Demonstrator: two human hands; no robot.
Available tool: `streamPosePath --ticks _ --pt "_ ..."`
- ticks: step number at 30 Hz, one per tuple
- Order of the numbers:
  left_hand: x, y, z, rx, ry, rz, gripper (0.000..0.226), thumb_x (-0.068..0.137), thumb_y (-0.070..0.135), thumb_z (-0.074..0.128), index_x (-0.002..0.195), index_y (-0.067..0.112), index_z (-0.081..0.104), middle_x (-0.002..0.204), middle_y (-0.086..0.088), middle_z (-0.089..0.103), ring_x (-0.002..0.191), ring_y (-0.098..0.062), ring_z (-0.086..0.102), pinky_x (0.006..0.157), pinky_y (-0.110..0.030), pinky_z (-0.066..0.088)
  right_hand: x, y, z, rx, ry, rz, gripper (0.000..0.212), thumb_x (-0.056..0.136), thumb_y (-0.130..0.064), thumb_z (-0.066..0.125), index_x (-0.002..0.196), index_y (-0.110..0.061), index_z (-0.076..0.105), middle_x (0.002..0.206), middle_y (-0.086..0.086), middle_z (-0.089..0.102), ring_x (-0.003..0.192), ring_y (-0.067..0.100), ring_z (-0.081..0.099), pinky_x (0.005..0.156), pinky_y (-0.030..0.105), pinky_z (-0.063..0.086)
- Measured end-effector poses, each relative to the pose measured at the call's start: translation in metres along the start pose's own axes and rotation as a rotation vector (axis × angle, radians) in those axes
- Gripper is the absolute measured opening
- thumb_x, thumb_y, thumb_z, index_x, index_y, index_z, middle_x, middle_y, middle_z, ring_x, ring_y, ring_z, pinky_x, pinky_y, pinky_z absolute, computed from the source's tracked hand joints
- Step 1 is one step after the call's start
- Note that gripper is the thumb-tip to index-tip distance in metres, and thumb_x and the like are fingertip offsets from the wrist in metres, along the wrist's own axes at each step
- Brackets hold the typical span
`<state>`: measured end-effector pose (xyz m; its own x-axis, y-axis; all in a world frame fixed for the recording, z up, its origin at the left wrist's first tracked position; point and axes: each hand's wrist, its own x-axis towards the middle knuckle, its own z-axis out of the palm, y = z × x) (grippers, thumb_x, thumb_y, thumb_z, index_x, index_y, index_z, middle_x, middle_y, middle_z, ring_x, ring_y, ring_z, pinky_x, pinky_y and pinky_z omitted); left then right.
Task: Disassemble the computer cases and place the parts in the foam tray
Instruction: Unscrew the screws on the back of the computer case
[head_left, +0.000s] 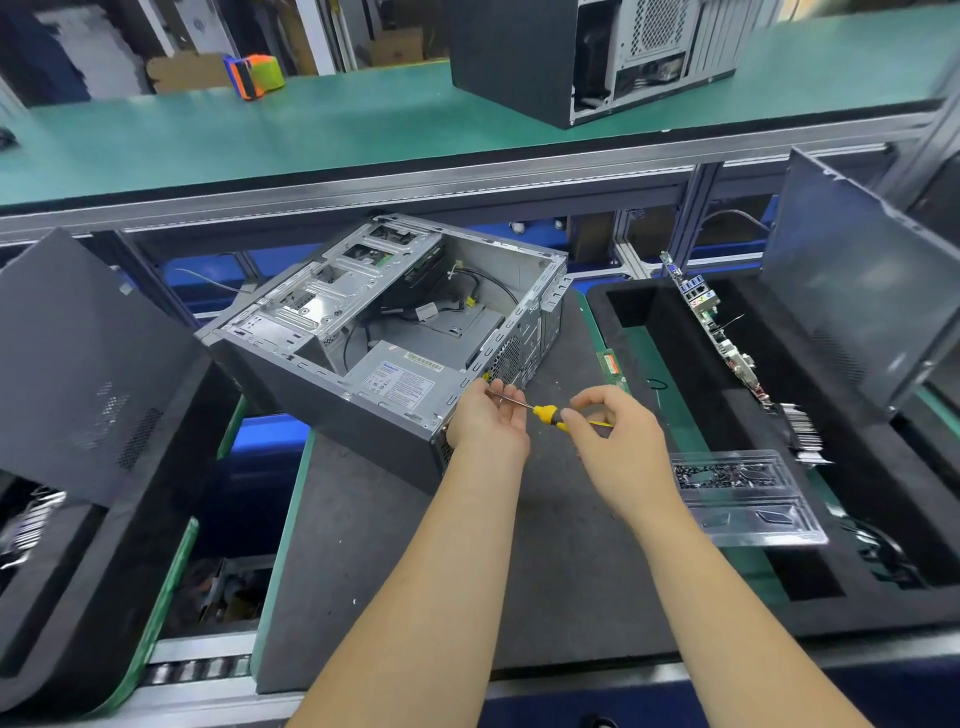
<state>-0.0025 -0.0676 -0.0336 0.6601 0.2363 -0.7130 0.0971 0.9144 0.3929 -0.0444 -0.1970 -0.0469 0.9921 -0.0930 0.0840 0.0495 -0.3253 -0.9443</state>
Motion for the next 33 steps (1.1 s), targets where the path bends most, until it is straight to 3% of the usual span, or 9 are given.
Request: streamPosePath --ticks 3,6,8,12,16,21,24,27,33 --pt "-0.001 0.000 0.000 0.003 -0.001 -0.005 0.020 0.102 0.007 0.052 0.083 0.003 0.055 0.077 -0.004 0.056 0.063 -0.015 0.055 0.070 -0.028 0.051 -0.001 0.000 -0.004 0.031 -0.012 0.004 0.020 0.084 -0.011 0.078 0.094 -0.025 0.066 0.084 -0.008 0.064 0.071 -0.004 0.055 0.063 0.012 0.042" --pt "-0.001 0.000 0.001 -0.008 -0.009 -0.010 0.020 0.102 0.006 0.051 0.083 0.003 0.055 0.076 -0.004 0.055 0.063 -0.014 0.054 0.072 -0.028 0.052 -0.002 0.000 -0.001 0.064 -0.040 0.020 0.021 0.084 -0.013 0.077 0.098 -0.024 0.067 0.097 -0.007 0.064 0.090 0.002 0.060 0.073 0.027 0.052" --pt "0.000 0.001 0.002 -0.017 -0.010 -0.010 0.022 0.103 0.006 0.050 0.082 0.003 0.054 0.077 -0.004 0.054 0.062 -0.013 0.053 0.067 -0.027 0.051 -0.003 -0.003 0.002 0.111 -0.047 0.088 0.009 0.091 -0.027 0.072 0.096 -0.023 0.066 0.096 -0.004 0.064 0.077 0.008 0.064 0.061 0.033 0.058" --pt "-0.001 0.001 0.002 -0.013 -0.018 -0.023 0.024 0.104 0.009 0.049 0.081 0.003 0.055 0.078 -0.005 0.056 0.066 -0.014 0.056 0.070 -0.028 0.052 -0.002 0.002 0.003 0.112 -0.092 0.192 0.027 0.103 -0.034 0.050 0.088 -0.017 0.065 0.063 0.000 0.062 0.043 0.013 0.052 0.039 0.026 0.043" --pt "0.000 0.002 0.001 -0.037 -0.031 -0.044 0.025 0.104 0.008 0.049 0.080 0.004 0.053 0.078 -0.004 0.055 0.063 -0.013 0.055 0.063 -0.026 0.051 -0.004 0.003 0.003 0.068 -0.013 0.054 0.011 0.094 -0.019 0.066 0.085 -0.024 0.066 0.077 -0.008 0.068 0.062 0.011 0.056 0.054 0.025 0.047" --pt "0.001 0.002 0.001 -0.037 -0.033 -0.053 0.023 0.103 0.007 0.049 0.081 0.004 0.054 0.076 -0.004 0.055 0.064 -0.013 0.056 0.063 -0.025 0.053 -0.004 0.004 0.000 0.080 -0.065 0.028 0.026 0.084 -0.006 0.075 0.093 -0.029 0.065 0.095 -0.010 0.065 0.088 0.013 0.062 0.075 0.035 0.056" --pt "0.002 0.002 0.001 -0.042 -0.029 -0.046 0.023 0.104 0.008 0.049 0.082 0.003 0.054 0.077 -0.004 0.055 0.065 -0.013 0.056 0.062 -0.026 0.052 -0.003 0.003 0.003 0.117 -0.076 0.118 0.005 0.093 -0.025 0.069 0.093 -0.027 0.064 0.095 -0.003 0.064 0.070 0.011 0.062 0.060 0.038 0.059" --pt "0.003 0.002 0.001 -0.041 -0.023 -0.041 0.023 0.105 0.010 0.050 0.083 0.003 0.055 0.078 -0.004 0.056 0.065 -0.012 0.056 0.062 -0.026 0.052 -0.002 0.007 0.005 0.101 -0.111 0.228 0.024 0.103 -0.034 0.050 0.086 -0.021 0.061 0.071 0.006 0.064 0.044 0.014 0.052 0.043 0.030 0.046" --pt "0.003 0.002 0.001 -0.047 -0.024 -0.041 0.023 0.106 0.012 0.051 0.085 0.003 0.055 0.080 -0.005 0.057 0.067 -0.013 0.058 0.077 -0.027 0.053 -0.004 0.006 0.002 0.063 -0.050 0.101 0.006 0.090 -0.023 0.071 0.087 -0.025 0.066 0.083 0.000 0.067 0.068 0.015 0.059 0.067 0.038 0.052"
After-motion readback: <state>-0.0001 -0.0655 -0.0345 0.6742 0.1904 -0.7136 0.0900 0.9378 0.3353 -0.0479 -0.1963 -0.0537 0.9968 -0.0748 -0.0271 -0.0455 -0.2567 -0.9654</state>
